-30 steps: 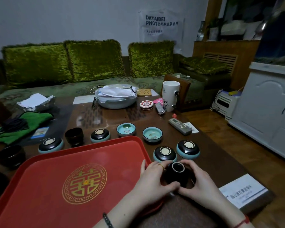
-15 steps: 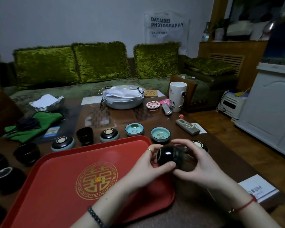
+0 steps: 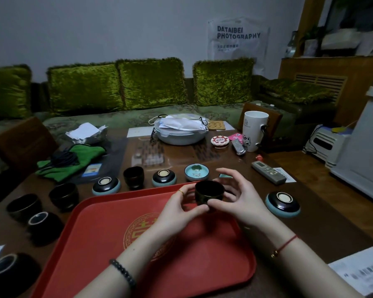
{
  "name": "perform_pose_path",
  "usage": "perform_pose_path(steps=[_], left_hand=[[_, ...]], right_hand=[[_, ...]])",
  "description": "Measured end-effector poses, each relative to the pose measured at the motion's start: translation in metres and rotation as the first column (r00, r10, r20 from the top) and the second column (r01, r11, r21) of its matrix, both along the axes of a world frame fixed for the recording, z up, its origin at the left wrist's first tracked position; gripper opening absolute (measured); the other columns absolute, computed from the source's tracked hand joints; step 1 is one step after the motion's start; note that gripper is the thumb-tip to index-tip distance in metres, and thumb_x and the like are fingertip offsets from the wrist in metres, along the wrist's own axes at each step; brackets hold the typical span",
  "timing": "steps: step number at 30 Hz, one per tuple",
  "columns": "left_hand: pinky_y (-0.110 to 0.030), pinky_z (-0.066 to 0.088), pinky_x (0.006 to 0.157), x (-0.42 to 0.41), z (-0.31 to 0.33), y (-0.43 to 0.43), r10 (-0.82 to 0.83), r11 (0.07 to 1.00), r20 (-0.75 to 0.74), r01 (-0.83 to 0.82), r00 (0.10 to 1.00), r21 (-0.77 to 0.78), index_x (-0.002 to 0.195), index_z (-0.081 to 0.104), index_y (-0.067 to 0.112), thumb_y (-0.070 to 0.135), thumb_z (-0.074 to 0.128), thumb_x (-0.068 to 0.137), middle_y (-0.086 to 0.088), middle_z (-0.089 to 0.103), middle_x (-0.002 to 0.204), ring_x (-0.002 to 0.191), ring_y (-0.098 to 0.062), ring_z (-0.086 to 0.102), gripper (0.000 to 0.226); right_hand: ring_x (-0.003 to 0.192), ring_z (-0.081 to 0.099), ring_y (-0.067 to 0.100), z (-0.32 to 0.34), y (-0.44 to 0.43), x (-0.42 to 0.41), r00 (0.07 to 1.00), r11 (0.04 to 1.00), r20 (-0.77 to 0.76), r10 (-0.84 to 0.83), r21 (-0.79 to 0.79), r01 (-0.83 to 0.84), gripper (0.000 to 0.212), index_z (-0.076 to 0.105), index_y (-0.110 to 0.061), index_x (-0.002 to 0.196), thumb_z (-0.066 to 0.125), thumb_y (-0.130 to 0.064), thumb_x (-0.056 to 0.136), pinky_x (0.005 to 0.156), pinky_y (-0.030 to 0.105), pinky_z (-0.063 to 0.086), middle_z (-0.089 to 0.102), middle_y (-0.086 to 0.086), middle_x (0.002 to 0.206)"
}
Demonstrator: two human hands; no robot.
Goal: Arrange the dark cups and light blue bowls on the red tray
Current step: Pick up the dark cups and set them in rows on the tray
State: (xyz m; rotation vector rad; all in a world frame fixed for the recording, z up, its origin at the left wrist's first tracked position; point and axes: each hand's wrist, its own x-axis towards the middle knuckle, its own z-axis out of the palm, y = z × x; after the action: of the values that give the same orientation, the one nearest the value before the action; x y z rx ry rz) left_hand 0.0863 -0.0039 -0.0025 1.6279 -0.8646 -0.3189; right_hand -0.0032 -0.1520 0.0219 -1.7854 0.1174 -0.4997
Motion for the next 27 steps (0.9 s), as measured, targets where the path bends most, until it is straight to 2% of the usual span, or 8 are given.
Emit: perform_pose_path(steps=[3,6,8,10,12,17,23,27], left_hand=[[-0.005,0.044,0.079,0.016,-0.004,-0.004,0.062,0.998,0.03,-0.063,0.998,0.018,0.101,0.05,0.036,0.009,0.074,0.071,0.017,0.062,0.102,0.091,0.014,0.058,0.047],[-0.005,0.045,0.078,0.031,-0.009,-0.011,0.09,0.994,0.057,-0.093,0.994,0.059,0.112,0.051,0.029,0.011,0.075,0.071,0.012,0.062,0.104,0.094,0.007,0.057,0.051],[-0.006,0.046,0.078,0.038,-0.012,-0.016,0.103,0.992,0.046,-0.106,0.994,0.065,0.119,0.051,0.02,0.009,0.075,0.07,0.008,0.063,0.105,0.092,0.006,0.058,0.056],[-0.008,0.049,0.079,0.043,-0.016,-0.021,0.103,0.993,0.019,-0.104,0.994,0.057,0.12,0.051,0.017,0.005,0.074,0.07,0.004,0.064,0.105,0.09,0.004,0.06,0.056],[-0.009,0.049,0.081,0.047,-0.02,-0.027,0.113,0.992,0.008,-0.114,0.994,0.057,0.119,0.051,0.016,0.004,0.074,0.07,0.004,0.064,0.106,0.091,0.0,0.061,0.056],[-0.01,0.048,0.084,0.052,-0.032,-0.034,0.138,0.987,0.014,-0.138,0.99,0.078,0.119,0.051,0.018,0.006,0.075,0.07,0.005,0.064,0.109,0.099,-0.005,0.062,0.056],[-0.008,0.048,0.081,0.057,-0.038,-0.036,0.138,0.985,-0.019,-0.136,0.99,0.105,0.118,0.05,0.017,0.004,0.074,0.07,0.004,0.064,0.109,0.1,-0.006,0.063,0.055],[-0.002,0.045,0.073,0.058,-0.04,-0.035,0.137,0.985,-0.021,-0.134,0.99,0.112,0.118,0.05,0.019,0.006,0.074,0.071,0.008,0.062,0.106,0.093,0.004,0.06,0.054]], right_hand=[[0.105,0.059,0.004,-0.008,-0.002,0.017,1.0,1.0,-0.008,-0.015,-0.009,0.015,0.065,0.051,-0.034,0.106,0.079,0.0,0.06,0.089,0.023,0.048,0.062,-0.002,0.11],[0.097,0.058,-0.01,-0.015,-0.006,0.032,0.999,1.0,-0.033,-0.017,-0.018,0.016,0.063,0.05,-0.036,0.105,0.079,0.0,0.061,0.074,0.011,0.05,0.061,-0.01,0.107],[0.099,0.059,-0.002,-0.02,-0.011,0.041,0.999,1.0,-0.041,-0.026,-0.003,0.026,0.064,0.049,-0.037,0.105,0.078,0.0,0.062,0.078,0.015,0.051,0.06,-0.007,0.109],[0.102,0.059,0.01,-0.025,-0.016,0.047,0.998,0.999,-0.048,-0.043,0.013,0.044,0.065,0.049,-0.037,0.106,0.078,0.001,0.061,0.086,0.025,0.051,0.059,-0.002,0.111],[0.104,0.058,0.016,-0.031,-0.021,0.053,0.997,0.998,-0.058,-0.052,0.032,0.054,0.067,0.048,-0.033,0.109,0.078,0.003,0.061,0.088,0.027,0.05,0.058,-0.001,0.11],[0.102,0.057,0.009,-0.043,-0.029,0.063,0.994,0.998,-0.102,-0.048,0.042,0.052,0.068,0.047,-0.021,0.116,0.078,0.004,0.061,0.075,0.007,0.049,0.058,0.001,0.109],[0.102,0.056,0.008,-0.047,-0.03,0.07,0.987,0.999,-0.152,-0.045,-0.001,0.045,0.062,0.05,-0.02,0.114,0.077,0.003,0.063,0.082,0.012,0.047,0.059,0.0,0.11],[0.105,0.056,0.008,-0.048,-0.03,0.07,0.986,0.999,-0.164,-0.039,-0.017,0.037,0.063,0.051,-0.016,0.118,0.077,0.002,0.063,0.085,0.014,0.046,0.059,0.001,0.113]])
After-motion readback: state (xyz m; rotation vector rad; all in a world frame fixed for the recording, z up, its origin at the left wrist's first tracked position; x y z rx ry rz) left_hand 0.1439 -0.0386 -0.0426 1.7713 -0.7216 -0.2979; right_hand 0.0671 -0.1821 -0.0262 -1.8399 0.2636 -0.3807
